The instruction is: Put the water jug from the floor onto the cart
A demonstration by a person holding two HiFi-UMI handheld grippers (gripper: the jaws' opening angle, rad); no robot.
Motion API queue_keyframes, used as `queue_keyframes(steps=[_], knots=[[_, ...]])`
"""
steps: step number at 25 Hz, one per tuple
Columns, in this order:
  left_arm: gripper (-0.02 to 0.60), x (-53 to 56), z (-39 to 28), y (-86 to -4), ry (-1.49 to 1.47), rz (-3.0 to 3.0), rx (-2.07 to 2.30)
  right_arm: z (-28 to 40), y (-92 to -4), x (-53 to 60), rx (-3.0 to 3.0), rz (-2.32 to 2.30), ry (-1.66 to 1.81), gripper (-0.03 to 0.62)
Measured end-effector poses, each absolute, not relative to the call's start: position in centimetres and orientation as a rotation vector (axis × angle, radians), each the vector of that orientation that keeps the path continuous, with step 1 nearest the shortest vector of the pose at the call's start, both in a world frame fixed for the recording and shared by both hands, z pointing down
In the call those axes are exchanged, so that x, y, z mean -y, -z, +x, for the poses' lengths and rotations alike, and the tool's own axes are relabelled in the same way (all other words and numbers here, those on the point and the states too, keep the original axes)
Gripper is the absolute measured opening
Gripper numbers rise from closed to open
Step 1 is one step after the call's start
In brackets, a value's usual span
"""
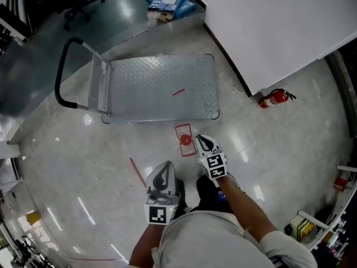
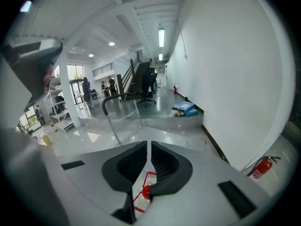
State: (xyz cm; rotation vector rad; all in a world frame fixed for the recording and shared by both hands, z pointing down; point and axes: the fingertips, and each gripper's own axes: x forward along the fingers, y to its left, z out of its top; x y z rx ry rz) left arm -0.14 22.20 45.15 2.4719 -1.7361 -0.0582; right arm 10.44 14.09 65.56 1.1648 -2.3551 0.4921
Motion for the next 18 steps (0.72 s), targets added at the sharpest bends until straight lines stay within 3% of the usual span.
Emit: queue_keyframes(steps=[3, 6, 18], knots=[[0.003, -21.8, -0.9, -46.8, 0.046, 2.442, 1.727, 9.5, -72.1, -14.0, 2.236, 1.090, -0.560, 0.021], [0.003, -21.5, -1.9, -47.8, 0.027, 2.426, 1.726, 8.4, -77.1, -14.7, 2.134, 1.011, -0.650, 0.099], [0.003, -21.9, -4.9, -54.0, 0.014, 2.283, 1.757, 7.8, -94.7, -17.0, 1.756, 0.827, -0.894, 0.249]])
